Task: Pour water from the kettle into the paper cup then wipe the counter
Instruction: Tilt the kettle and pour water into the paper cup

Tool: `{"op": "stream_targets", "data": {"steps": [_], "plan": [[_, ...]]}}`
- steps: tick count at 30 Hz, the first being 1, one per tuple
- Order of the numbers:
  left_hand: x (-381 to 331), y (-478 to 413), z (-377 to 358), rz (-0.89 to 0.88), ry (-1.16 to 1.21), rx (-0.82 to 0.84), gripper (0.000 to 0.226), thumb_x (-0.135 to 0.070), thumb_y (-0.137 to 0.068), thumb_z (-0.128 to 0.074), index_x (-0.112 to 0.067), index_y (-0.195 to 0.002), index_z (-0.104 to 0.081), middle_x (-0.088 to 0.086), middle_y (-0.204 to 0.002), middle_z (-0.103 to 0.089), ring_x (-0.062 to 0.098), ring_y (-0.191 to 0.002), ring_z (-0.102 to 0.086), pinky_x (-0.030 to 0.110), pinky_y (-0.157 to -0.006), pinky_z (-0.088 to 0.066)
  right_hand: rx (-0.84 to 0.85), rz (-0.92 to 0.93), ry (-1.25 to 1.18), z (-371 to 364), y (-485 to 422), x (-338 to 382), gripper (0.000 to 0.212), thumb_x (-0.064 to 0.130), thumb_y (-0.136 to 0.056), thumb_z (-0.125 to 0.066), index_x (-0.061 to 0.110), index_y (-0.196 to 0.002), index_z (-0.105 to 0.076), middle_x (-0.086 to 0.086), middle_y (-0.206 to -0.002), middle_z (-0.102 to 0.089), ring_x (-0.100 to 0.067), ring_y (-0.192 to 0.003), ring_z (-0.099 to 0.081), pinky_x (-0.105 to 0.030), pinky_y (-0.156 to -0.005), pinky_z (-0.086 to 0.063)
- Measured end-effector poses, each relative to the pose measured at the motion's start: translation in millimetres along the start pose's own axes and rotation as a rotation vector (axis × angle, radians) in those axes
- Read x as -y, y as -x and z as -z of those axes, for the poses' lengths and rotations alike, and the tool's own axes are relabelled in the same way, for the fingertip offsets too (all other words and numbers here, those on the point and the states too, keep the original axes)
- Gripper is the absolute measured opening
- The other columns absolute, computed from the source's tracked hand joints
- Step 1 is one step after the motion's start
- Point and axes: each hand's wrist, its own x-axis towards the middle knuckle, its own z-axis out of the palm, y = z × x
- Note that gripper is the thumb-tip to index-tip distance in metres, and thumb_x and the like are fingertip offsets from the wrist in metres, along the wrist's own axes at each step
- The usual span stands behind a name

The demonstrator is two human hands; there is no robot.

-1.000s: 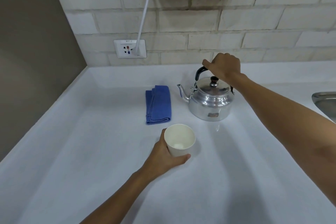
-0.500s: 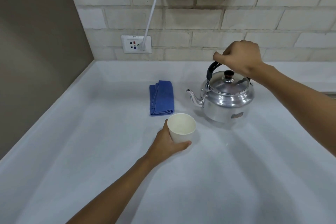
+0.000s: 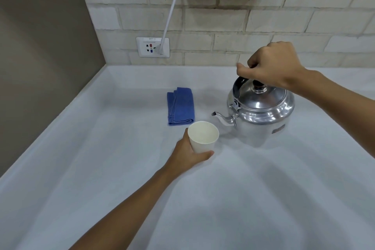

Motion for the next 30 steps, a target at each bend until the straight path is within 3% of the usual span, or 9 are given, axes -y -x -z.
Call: {"op": "stream_targets", "data": {"steps": [6,11,17,21,30], "plan": [[0,0,0,-0.002,-0.005,-0.009,0.070,-0.049,-0.057,-0.081,-0.059,-0.108,-0.032,-0.030,-0.108,-0.051,-0.017,-0.101,-0.047,0.003,-0.071,-0.043,-0.007,0.035,0.025,6,2,8,0.056,0.053,-0.068,-0.035,0.006,-0.038,-0.041,-0.004,-0.033,-0.020,-0.018,-0.038,-0.015,-0.022,-0.046,-0.013],[1,-1,-1,-0.005,0.011,-0.009,0.076,-0.047,-0.058,-0.082,-0.050,-0.117,-0.033,-0.028,-0.109,-0.052,-0.011,-0.102,-0.049,0.010,-0.075,-0.042,0.004,0.067,0.043,11,2,15,0.056,0.053,-0.068,-0.034,0.007,-0.037,-0.042,-0.003,-0.034,-0.018,-0.021,-0.041,-0.018,-0.023,-0.046,-0.014],[1,0,-1,-0.009,0.013,0.000,0.077,-0.046,-0.059,-0.081,-0.048,-0.119,-0.033,-0.029,-0.110,-0.051,-0.012,-0.103,-0.048,0.006,-0.073,-0.042,0.049,0.093,0.079,16,2,20,0.057,0.047,-0.072,-0.041,0.000,-0.042,-0.052,-0.005,-0.035,-0.020,-0.023,-0.042,-0.020,-0.023,-0.047,-0.013],[1,0,0,-0.005,0.015,0.002,0.071,-0.048,-0.058,-0.081,-0.057,-0.110,-0.033,-0.030,-0.110,-0.051,-0.012,-0.104,-0.048,0.005,-0.072,-0.042,0.074,0.108,0.099,19,1,23,0.055,0.046,-0.073,-0.040,0.002,-0.041,-0.047,-0.002,-0.035,-0.017,-0.021,-0.041,-0.016,-0.024,-0.048,-0.013],[1,-1,-1,-0.016,0.039,0.012,0.076,-0.045,-0.060,-0.081,-0.048,-0.118,-0.032,-0.024,-0.112,-0.051,-0.003,-0.105,-0.051,0.010,-0.076,-0.042,0.076,0.152,0.130,22,0,28,0.051,0.049,-0.074,-0.034,0.012,-0.039,-0.031,0.000,-0.037,-0.012,-0.020,-0.043,-0.011,-0.025,-0.049,-0.013]]}}
